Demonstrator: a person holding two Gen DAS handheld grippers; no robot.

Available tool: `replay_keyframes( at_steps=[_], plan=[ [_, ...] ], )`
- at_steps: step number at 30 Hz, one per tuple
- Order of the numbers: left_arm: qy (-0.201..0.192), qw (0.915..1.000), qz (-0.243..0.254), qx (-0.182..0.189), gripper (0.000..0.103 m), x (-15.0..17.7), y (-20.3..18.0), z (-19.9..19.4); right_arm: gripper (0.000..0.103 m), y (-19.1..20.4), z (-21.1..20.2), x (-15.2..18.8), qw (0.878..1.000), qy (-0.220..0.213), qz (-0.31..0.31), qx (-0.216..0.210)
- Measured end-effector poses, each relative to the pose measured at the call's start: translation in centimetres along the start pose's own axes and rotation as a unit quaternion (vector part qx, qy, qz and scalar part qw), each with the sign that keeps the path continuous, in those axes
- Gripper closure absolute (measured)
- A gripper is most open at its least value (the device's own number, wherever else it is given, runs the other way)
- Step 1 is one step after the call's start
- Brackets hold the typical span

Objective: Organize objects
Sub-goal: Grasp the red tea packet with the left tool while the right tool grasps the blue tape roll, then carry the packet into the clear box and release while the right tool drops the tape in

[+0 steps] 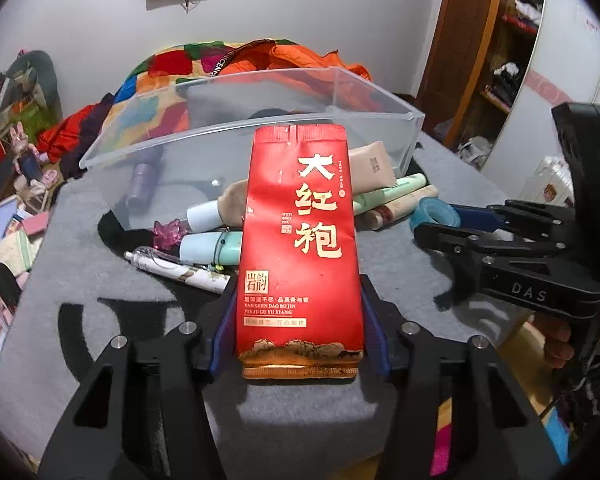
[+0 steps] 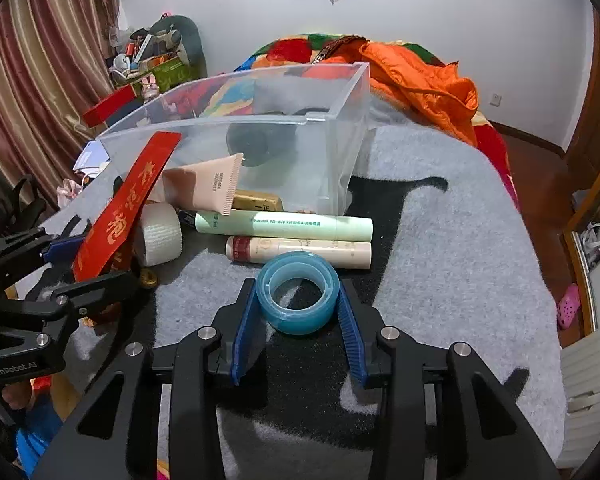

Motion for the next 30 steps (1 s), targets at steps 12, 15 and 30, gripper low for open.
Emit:
replay_keyframes(
  at_steps=[12,15,30],
  plan=[
    [-0.045,0.9987,-0.014,-0.021,0.049,-1.1,1.2,-4.0,0.067,1.3,-3.7,-1.0,0.999,-0.040,-0.004,-0.017],
    [-0.059,0.9977,-0.017,-0.029,0.049,-1.9,1.8,-5.3,0.067,1.9,-4.7,-1.7,0.998,-0.055,-0.006,-0.025],
    [-0.093,0.9930,-0.012,-0.071,0.049,-6.4,5.5,-7.2,0.067,4.6,-6.4,-6.5,0.993,-0.102,-0.013,-0.054]
  ],
)
Point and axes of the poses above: each gripper's, at about its wrist camera, not at the fingertips, and z roughly the way its jaws point, y to its left, x to its underside, the point moved 9 cm from there along z, roughly the way its jaws point, and after that the axes turned 13 degrees about z, right-handed, at the moved point
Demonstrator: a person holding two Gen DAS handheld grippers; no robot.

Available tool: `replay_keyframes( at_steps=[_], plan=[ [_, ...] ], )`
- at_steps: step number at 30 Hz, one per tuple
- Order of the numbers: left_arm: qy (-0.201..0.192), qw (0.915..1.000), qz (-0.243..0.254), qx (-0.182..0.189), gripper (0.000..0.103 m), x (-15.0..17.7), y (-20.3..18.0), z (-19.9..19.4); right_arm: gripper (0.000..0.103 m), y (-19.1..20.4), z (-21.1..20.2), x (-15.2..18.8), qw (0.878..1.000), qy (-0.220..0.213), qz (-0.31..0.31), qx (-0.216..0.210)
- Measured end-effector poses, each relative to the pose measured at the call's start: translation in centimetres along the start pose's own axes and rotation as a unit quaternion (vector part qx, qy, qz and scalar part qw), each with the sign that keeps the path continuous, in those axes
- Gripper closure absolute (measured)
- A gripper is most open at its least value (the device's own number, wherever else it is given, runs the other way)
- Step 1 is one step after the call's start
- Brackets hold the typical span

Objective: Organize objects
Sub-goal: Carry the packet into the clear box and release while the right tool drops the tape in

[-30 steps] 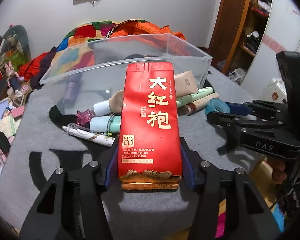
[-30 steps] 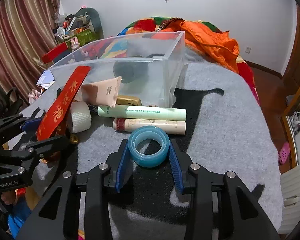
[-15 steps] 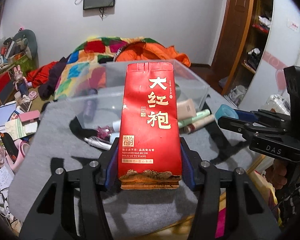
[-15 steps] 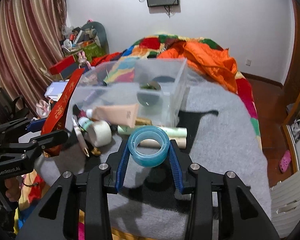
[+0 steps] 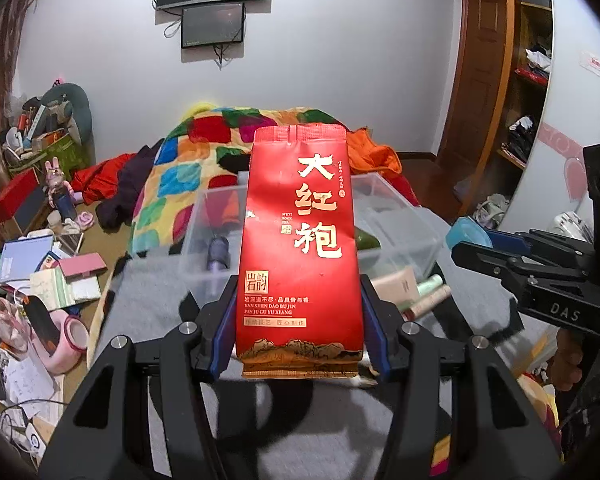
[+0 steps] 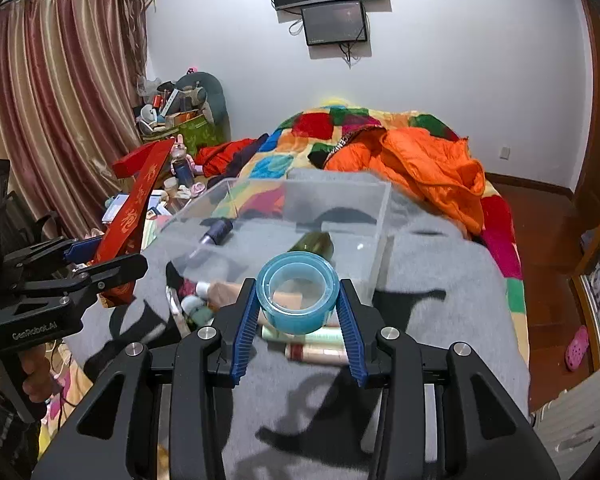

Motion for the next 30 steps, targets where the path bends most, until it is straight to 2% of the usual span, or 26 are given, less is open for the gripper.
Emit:
replay_keyframes(
  at_steps=[6,17,21,30],
  plan=[
    [-0.002,0.9999,0.003,-0.015,0.049,-1.5,1.3,1.3,0.067,0.6,1.3,-1.8,1.000,-0.007,-0.003,-0.003],
    [0.011,0.9999,0.003,-0.004,0.049,-3.1,2.9,5.0,0.067,0.8,4.6,-4.6,1.000,-0.003,-0.008,0.003],
    [0.023,0.9996,0.012,-0.006,0.049,-3.4,3.2,6.7,0.067,0.8,6.2,-5.1,1.000,0.006,-0.014,0.007],
    [0.063,0.9978,0.015,0.016,0.049,-2.8,3.6,10.7,0.067,0.7,10.2,-4.2,0.998,0.049,-0.025,0.013]
  ],
)
Point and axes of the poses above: each gripper's, at about its wrist camera, not at the fingertips, and z roughly the way its jaws point, y to its left, x to its underside, the point moved 9 cm from there along z, roughly the way its jaws point, and after that the axes turned 13 degrees about z, right-handed, at the moved point
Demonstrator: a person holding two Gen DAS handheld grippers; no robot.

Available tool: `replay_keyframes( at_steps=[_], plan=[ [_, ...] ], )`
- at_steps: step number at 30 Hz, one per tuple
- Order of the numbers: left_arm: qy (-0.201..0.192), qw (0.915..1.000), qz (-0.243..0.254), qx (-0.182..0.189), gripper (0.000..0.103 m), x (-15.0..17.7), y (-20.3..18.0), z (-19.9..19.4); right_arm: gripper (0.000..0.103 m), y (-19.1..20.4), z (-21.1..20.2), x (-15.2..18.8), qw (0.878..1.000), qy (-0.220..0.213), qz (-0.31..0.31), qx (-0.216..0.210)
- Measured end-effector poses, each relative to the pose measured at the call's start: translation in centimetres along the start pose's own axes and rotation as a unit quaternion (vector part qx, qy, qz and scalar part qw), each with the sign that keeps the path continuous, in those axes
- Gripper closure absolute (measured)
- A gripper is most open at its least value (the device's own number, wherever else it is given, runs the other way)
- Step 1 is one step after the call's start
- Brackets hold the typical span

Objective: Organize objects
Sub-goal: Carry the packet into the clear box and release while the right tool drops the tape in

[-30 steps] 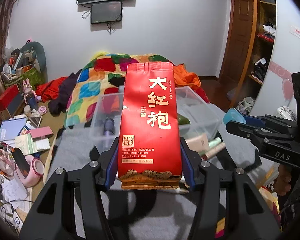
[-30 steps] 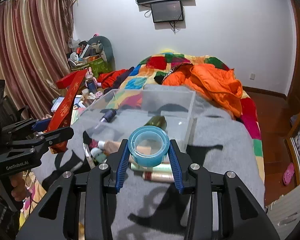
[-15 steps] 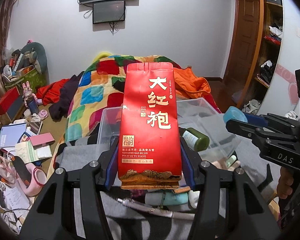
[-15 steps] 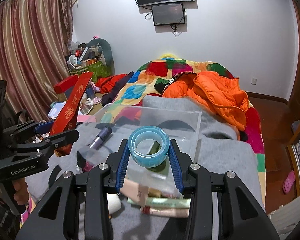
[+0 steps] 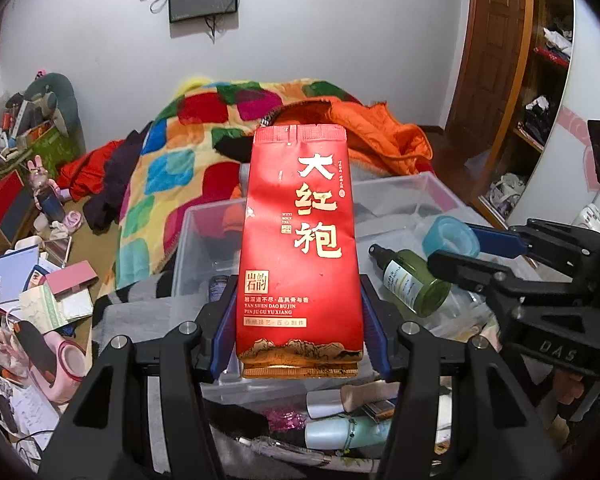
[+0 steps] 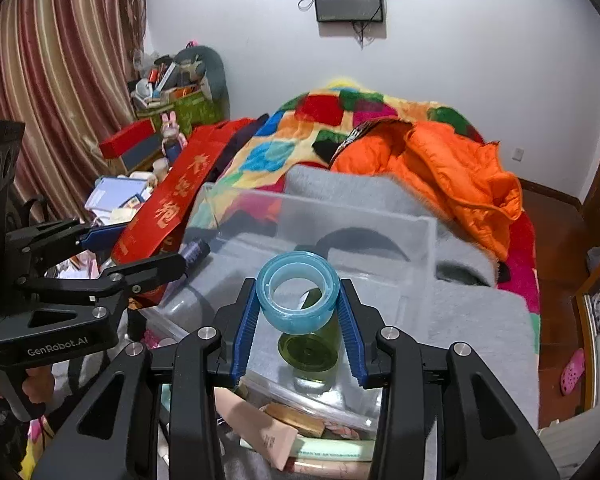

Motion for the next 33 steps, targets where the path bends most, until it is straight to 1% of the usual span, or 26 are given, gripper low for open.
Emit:
replay_keyframes(
  at_steps=[5,8,17,24,29,33],
  plan=[
    [0.014,0.9999,-0.002,0.005,0.049,0.3,0.2,1.2,0.067,0.1,1.5,0.5,1.000,0.018,-0.001,0.000],
    [0.021,0.9997,-0.006,0.013,0.049,0.4,0.2,1.8,0.067,0.1,2.0,0.8,1.000,0.025,0.000,0.001],
    [0.045,0.9988,-0.008,0.019,0.049,1.4,-0.1,3.6,0.067,0.4,3.2,1.3,0.999,0.041,0.000,0.011],
    [0.045,0.9985,-0.015,0.026,0.049,1.7,0.0,3.4,0.067,0.5,3.5,1.6,0.999,0.046,0.001,0.013],
    [0.034,0.9991,-0.011,0.023,0.038,1.4,0.0,2.1,0.066,0.5,3.0,1.7,0.999,0.047,0.004,0.008],
    [0.016,0.9995,-0.013,0.024,0.033,1.0,0.0,0.2,0.063,0.2,1.5,1.5,0.999,0.034,0.010,0.002]
  ],
)
Point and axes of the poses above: each gripper's, at about its wrist camera, not at the fingertips, and z roughly the way its jaws point, y to its left, x to its underside, the point moved 9 cm from there along z, roughly the way its jaws point, and after that the axes turned 13 degrees about z, right-handed, at the moved point
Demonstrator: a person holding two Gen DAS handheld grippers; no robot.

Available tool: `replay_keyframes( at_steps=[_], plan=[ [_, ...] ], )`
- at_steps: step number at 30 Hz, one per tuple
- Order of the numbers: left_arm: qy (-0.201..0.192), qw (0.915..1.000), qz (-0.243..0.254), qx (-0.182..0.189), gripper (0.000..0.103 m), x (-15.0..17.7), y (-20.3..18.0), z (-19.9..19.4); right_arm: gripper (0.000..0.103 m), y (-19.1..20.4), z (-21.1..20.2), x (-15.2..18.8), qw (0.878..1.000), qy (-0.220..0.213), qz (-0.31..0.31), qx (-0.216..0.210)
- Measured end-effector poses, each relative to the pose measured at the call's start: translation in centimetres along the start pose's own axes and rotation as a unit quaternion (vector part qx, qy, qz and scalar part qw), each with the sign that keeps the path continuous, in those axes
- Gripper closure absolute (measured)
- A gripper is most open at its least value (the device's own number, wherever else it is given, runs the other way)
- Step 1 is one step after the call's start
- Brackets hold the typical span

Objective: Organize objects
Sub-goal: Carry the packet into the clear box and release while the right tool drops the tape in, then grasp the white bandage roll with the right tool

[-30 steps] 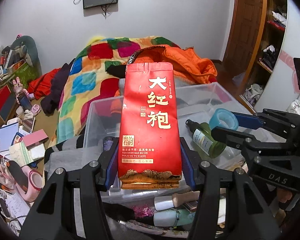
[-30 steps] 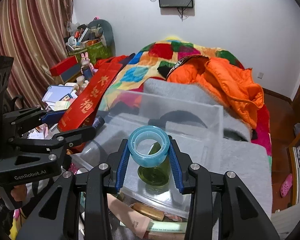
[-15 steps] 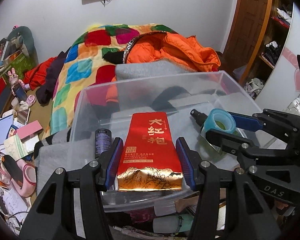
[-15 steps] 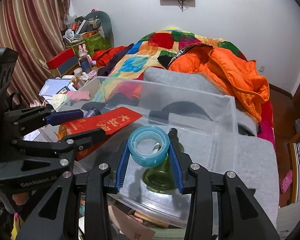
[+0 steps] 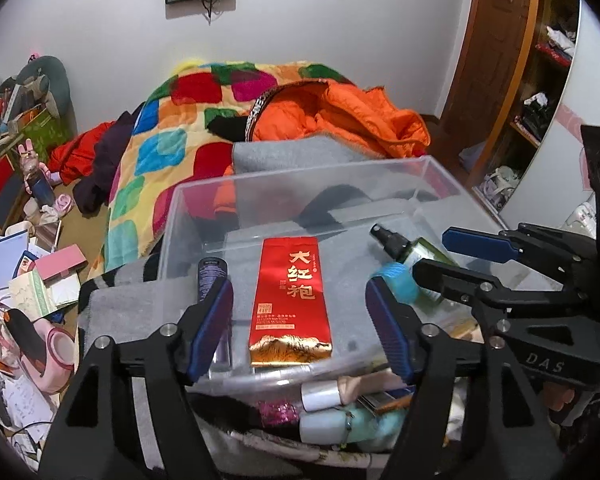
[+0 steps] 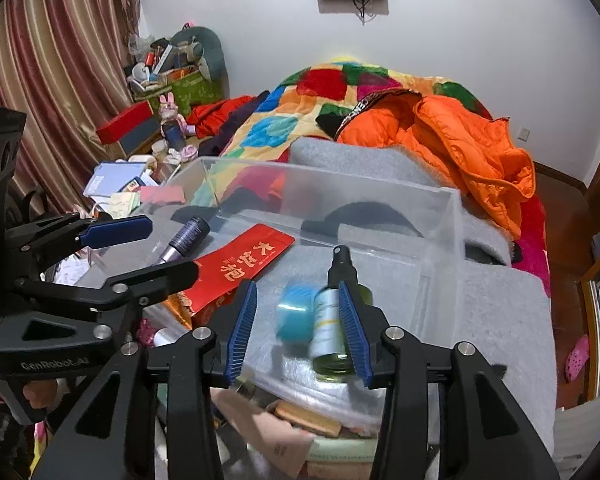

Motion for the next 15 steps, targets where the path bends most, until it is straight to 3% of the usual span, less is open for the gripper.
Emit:
replay_keyframes(
  at_steps=[8,15],
  plan=[
    [-0.022,0.9997,0.001,-0.011,0.016,0.5,0.2,-3.3,0.052,0.0,-4.3,-0.1,0.999,-0.040,-0.006,-0.004],
    [-0.013,0.9997,0.006,-0.018,0.013,3.0,-0.5,-4.2,0.052,0.1,-6.5,1.8,0.999,-0.047,0.004,-0.015]
  ],
)
Point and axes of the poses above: each gripper's, at about its wrist camera, not at the fingertips, and z roughly the way its jaws point, y to its left, x to its underside, the point moved 9 cm from there along z, roughly the way its jaws point, and after that the axes turned 13 degrees about z, right-handed, at the moved point
